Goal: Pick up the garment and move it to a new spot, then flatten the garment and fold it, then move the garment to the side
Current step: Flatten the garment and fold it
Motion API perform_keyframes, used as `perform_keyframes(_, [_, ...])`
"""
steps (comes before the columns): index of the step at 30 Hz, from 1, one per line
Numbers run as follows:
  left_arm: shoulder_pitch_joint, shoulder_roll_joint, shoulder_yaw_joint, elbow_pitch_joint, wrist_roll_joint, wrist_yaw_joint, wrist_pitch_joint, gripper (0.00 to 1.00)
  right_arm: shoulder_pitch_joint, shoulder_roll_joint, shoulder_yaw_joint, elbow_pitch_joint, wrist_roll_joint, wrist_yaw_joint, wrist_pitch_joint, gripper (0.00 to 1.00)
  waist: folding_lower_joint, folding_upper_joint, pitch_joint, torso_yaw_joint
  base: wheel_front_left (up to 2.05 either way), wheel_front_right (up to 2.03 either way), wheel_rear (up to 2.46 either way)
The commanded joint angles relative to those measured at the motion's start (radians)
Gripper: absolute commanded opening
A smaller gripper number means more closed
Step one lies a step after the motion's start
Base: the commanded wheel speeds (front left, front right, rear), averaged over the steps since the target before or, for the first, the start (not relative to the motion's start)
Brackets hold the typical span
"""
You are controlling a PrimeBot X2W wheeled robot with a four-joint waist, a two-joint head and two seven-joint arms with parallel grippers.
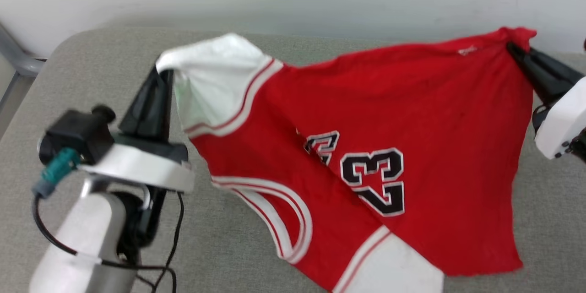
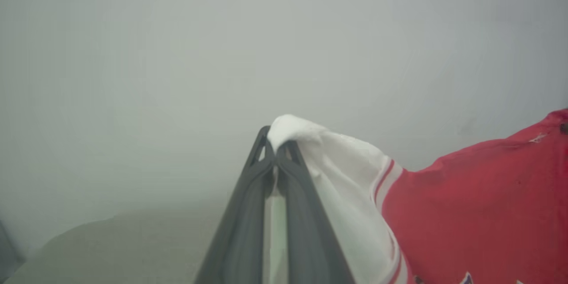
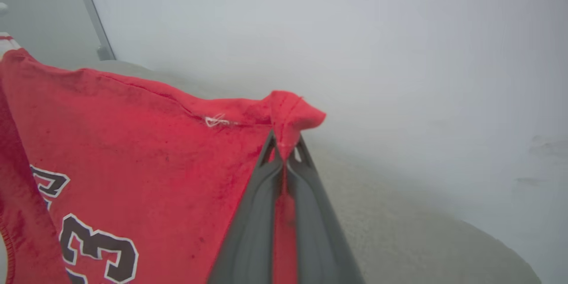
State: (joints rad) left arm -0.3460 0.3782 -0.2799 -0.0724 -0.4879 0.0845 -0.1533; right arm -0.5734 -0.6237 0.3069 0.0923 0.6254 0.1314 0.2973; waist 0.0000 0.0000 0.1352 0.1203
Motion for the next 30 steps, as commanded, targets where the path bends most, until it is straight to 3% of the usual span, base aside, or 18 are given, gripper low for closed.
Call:
perform_keyframes(1, [-0.044,0.009,0.005,-0.015,-0.002,-0.009,0.011,0.0,-0.003,0.017,-0.023,-0.02,-0.014,-0.001,0.0,0.0,0.0,0.0,0.003,-0.007,0.0,0.0,0.0])
perform_keyframes(9, [-0.294,0.052,0.008,-0.045,0.02,-0.052,0.089,0.0,-0.071,0.085,-0.13,-0.127,-0.084,-0.001,0.038,0.0,0.0,0.0,0.054,-0.026,0.0,0.0,0.0])
perform_keyframes(17, [-0.548,0.066,0.013,-0.005,0.03,-0.085,0.145,0.0,-0.267,0.12,-0.172,-0.142,-0.12,-0.001,0.097,0.0,0.0,0.0,0.189,-0.033,0.0,0.0,0.0])
perform_keyframes(29, [-1.019,0.05,-0.003,0.212,0.058,-0.153,0.159,0.0,-0.726,0.116,-0.145,0.049,-0.183,-0.001,0.093,0.0,0.0,0.0,0.401,-0.015,0.0,0.0,0.0])
perform_keyframes(30, [-1.141,0.042,-0.011,0.292,0.072,-0.165,0.15,0.0,-0.834,0.122,-0.116,0.113,-0.203,-0.001,0.067,0.0,0.0,0.0,0.426,-0.015,0.0,0.0,0.0])
